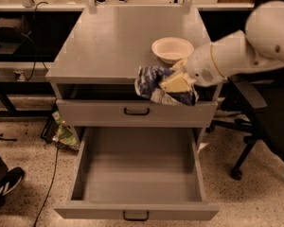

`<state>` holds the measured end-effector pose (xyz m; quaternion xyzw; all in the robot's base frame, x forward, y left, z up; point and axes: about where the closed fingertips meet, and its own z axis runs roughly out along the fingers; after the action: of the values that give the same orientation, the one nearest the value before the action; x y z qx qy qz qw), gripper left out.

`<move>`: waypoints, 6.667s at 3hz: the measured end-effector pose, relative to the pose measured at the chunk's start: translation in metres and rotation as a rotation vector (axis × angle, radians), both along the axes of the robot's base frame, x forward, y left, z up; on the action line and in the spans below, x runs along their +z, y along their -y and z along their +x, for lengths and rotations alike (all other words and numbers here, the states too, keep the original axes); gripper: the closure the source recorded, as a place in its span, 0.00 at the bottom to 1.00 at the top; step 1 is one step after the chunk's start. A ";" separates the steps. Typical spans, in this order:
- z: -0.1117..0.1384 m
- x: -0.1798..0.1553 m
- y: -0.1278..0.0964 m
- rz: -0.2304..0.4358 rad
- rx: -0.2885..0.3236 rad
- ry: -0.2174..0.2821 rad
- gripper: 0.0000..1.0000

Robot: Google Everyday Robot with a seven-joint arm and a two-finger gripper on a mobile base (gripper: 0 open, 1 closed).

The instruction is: Place blue chip bag into middle drawer

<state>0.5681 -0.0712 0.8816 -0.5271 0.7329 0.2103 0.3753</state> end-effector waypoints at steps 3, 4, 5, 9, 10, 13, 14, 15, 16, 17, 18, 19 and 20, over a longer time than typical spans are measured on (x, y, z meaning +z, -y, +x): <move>-0.058 -0.056 -0.019 0.051 0.089 -0.023 1.00; -0.085 -0.109 -0.034 0.112 0.087 -0.028 1.00; -0.091 -0.120 -0.037 0.107 0.090 -0.032 1.00; -0.092 -0.253 -0.115 0.225 0.216 -0.032 1.00; -0.080 -0.311 -0.138 0.311 0.175 -0.033 1.00; -0.066 -0.363 -0.151 0.339 0.130 -0.065 1.00; -0.055 -0.375 -0.142 0.298 0.139 -0.053 1.00; -0.042 -0.398 -0.131 0.261 0.154 -0.043 1.00; -0.028 -0.450 -0.121 0.197 0.154 -0.060 0.77; -0.022 -0.484 -0.114 0.162 0.142 -0.087 0.53; -0.019 -0.485 -0.106 0.155 0.117 -0.076 0.30; -0.019 -0.469 -0.101 0.164 0.103 -0.036 0.07; -0.019 -0.467 -0.102 0.168 0.103 -0.033 0.00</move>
Offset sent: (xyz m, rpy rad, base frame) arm -0.0135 0.0023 -0.0176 -0.0287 0.0360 0.0678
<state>0.5490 0.0307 0.4148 -0.5273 0.6907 0.2987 0.3945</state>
